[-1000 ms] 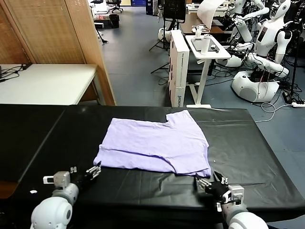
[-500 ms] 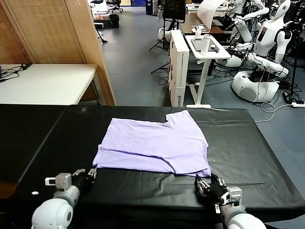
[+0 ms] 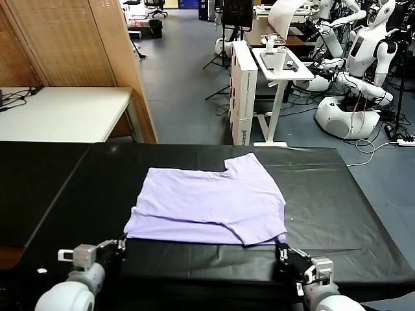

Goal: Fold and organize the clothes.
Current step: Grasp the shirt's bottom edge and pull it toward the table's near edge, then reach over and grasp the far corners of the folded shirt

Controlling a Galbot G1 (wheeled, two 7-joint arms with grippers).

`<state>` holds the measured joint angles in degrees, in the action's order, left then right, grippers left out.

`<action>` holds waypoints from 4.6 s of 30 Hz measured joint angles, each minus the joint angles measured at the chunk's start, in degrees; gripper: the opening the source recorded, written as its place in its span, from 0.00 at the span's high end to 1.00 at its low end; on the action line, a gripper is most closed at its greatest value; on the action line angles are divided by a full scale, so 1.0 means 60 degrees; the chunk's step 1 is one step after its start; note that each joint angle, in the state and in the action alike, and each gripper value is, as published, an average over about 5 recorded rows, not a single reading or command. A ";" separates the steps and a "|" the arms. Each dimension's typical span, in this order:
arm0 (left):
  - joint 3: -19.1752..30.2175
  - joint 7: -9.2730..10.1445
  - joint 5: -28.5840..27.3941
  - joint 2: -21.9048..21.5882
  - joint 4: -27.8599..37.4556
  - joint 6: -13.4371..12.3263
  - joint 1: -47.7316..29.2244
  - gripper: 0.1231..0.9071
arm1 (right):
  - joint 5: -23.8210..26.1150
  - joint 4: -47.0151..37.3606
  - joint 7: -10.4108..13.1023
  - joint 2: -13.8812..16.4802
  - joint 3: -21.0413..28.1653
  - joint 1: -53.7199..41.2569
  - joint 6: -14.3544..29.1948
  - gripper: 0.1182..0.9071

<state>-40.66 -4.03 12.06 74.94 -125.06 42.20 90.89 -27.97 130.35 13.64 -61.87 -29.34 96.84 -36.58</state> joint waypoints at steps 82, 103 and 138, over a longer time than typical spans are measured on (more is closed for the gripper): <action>0.1896 0.0720 0.0501 -0.1600 0.3902 -0.2969 -0.4189 0.00 | -0.0547 -0.6548 -0.1587 -0.0491 0.2739 -0.8287 0.1390 0.00; 0.2574 0.0242 0.1193 -0.1544 0.4984 -0.2516 -0.5178 0.01 | -0.0626 -0.8359 -0.1238 -0.0959 0.3606 -0.9539 0.1180 0.00; 0.2685 0.0329 0.1681 -0.1490 0.5060 -0.2126 -0.5314 0.80 | -0.0764 -0.8026 -0.1190 -0.0917 0.3712 -0.9135 0.1055 0.93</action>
<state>-24.54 -2.05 22.14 66.00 -94.70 29.44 59.00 -32.55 82.19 6.50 -67.38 -7.07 42.03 -30.25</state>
